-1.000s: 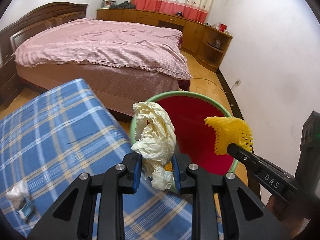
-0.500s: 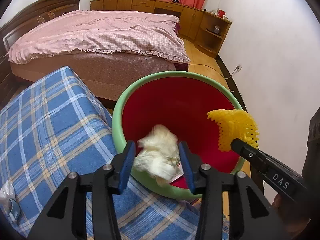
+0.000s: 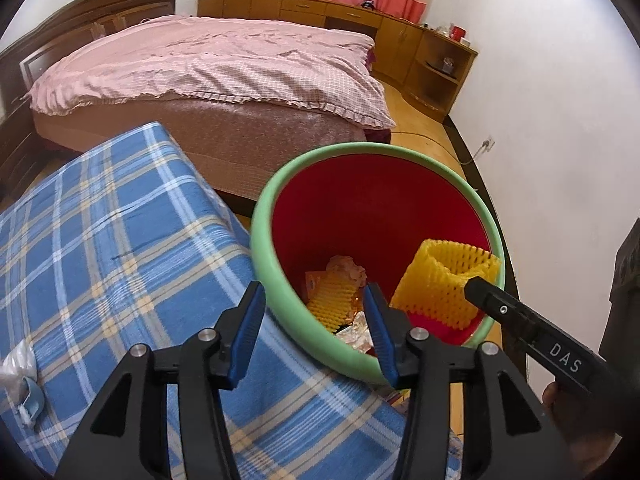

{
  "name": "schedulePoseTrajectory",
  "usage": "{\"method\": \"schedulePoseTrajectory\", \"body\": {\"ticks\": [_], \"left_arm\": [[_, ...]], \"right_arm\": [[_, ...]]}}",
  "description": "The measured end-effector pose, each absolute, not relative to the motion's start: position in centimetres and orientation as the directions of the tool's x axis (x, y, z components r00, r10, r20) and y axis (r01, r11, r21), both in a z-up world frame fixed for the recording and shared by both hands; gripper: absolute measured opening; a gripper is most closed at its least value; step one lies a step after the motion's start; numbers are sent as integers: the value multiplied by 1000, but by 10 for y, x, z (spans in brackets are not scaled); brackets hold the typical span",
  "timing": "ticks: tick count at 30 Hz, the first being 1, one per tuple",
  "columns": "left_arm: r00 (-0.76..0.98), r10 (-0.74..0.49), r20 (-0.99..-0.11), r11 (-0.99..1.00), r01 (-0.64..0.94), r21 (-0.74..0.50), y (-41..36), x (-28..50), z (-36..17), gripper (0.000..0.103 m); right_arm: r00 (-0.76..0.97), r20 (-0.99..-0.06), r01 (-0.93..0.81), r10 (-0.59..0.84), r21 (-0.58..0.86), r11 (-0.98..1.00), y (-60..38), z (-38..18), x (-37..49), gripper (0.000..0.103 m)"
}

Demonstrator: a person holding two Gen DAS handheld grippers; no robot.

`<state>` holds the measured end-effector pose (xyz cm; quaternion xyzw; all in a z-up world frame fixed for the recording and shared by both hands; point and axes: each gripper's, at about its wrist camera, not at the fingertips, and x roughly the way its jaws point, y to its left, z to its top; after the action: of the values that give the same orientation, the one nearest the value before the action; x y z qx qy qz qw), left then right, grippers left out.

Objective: Collect trash
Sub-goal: 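Open both tools to drop the foam net and cream bag into the bucket, then move both tools back over the table toward the last items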

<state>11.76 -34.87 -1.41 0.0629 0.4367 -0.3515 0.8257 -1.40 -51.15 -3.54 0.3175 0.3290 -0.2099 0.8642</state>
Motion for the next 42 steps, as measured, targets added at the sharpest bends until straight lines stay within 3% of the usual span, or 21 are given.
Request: {"method": "schedulePoseTrajectory", "body": {"ticks": [14, 42], "left_arm": [[426, -506, -750, 793, 572, -210, -297, 113, 6, 51], [585, -281, -761, 955, 247, -163, -120, 113, 22, 52]], "right_arm": [[728, -664, 543, -167, 411, 732, -485, -12, -20, 65], [766, -643, 333, -1, 395, 856, -359, 16, 11, 79]]}}
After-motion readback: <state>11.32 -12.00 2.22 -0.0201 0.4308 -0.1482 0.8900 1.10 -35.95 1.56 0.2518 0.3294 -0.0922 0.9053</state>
